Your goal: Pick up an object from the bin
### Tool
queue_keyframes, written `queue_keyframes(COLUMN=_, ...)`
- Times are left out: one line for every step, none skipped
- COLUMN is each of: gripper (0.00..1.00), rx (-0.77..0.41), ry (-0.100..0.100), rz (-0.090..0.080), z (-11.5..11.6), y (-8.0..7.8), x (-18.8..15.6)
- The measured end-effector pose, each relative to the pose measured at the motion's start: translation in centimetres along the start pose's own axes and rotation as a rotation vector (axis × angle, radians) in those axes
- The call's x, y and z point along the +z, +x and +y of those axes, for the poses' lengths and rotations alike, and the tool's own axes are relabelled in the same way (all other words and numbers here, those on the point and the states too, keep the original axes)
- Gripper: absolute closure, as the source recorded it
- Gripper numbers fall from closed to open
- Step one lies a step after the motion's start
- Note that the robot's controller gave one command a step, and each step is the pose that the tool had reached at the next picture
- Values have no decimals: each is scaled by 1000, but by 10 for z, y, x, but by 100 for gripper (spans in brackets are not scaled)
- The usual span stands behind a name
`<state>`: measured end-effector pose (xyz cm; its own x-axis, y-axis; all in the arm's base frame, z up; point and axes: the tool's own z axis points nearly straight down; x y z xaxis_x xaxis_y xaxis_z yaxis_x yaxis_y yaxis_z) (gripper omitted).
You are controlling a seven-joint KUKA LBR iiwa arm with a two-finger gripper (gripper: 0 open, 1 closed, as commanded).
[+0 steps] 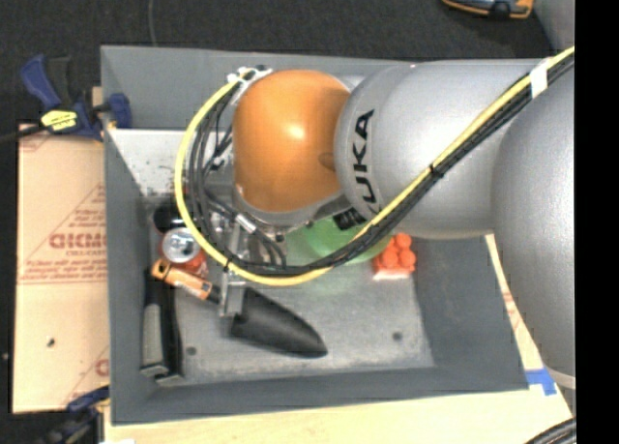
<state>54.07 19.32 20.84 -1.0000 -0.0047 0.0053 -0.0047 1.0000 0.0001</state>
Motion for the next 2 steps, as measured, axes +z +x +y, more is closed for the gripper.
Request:
queue_keyframes(gripper=0, rx=6, ry=-2, rz=-8, z=-1, y=-2, x=-5)
queue_keyframes(gripper=0, rx=216, ry=-1, rz=-3, z=-68, y=20, x=140)
